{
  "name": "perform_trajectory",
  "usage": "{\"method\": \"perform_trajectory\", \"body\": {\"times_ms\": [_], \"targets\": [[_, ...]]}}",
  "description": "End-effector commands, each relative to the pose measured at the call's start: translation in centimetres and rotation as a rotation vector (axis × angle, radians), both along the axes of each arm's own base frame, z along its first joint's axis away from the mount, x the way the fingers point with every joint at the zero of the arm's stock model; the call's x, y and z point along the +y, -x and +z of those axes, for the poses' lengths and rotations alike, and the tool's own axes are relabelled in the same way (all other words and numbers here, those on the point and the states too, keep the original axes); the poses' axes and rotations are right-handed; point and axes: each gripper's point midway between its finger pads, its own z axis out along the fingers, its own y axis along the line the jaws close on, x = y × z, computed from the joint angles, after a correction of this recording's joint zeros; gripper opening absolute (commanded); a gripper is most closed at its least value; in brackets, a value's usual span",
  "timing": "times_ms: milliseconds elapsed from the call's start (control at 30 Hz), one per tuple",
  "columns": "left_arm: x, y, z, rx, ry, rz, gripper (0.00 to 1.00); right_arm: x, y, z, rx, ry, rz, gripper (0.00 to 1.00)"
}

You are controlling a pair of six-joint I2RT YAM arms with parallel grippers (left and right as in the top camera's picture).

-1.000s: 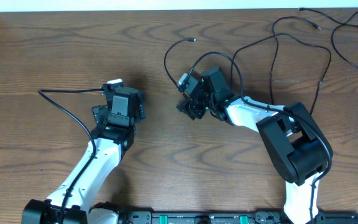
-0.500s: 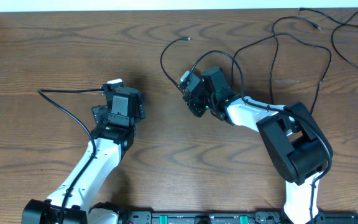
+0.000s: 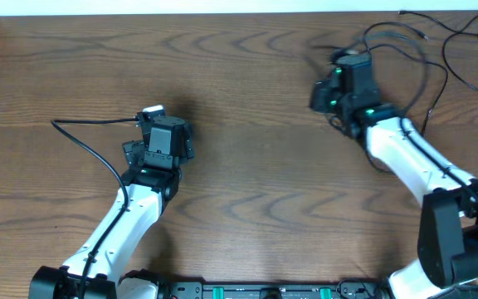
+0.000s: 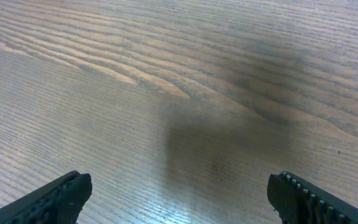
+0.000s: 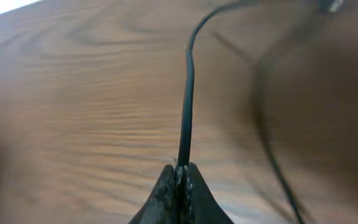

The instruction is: Untangle cables

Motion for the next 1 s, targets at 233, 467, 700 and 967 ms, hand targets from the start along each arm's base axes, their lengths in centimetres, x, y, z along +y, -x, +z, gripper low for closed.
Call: {"method": "perform_trajectory", "body": {"times_ms": [233, 467, 700, 967], "targets": [[0.3, 0.0, -0.1, 0.000, -0.005, 0.018, 0.95, -10.5, 2.1, -3.1, 0.214, -0.101, -0.516, 0.01], [0.3, 0.0, -0.1, 0.000, -0.005, 0.018, 0.96, -13.2, 3.2, -4.0, 0.265, -0.062, -0.551, 0.04], [0.3, 0.0, -0.1, 0.000, -0.005, 0.018, 0.96, -12.6, 3.5, -4.2, 0.267, 0.045, -0.386, 0.99], [0.3, 0.0, -0.1, 0.000, -0.005, 0.018, 0.96, -11.1, 5.5, -5.2, 0.350, 0.104, -0.229, 0.99]]}}
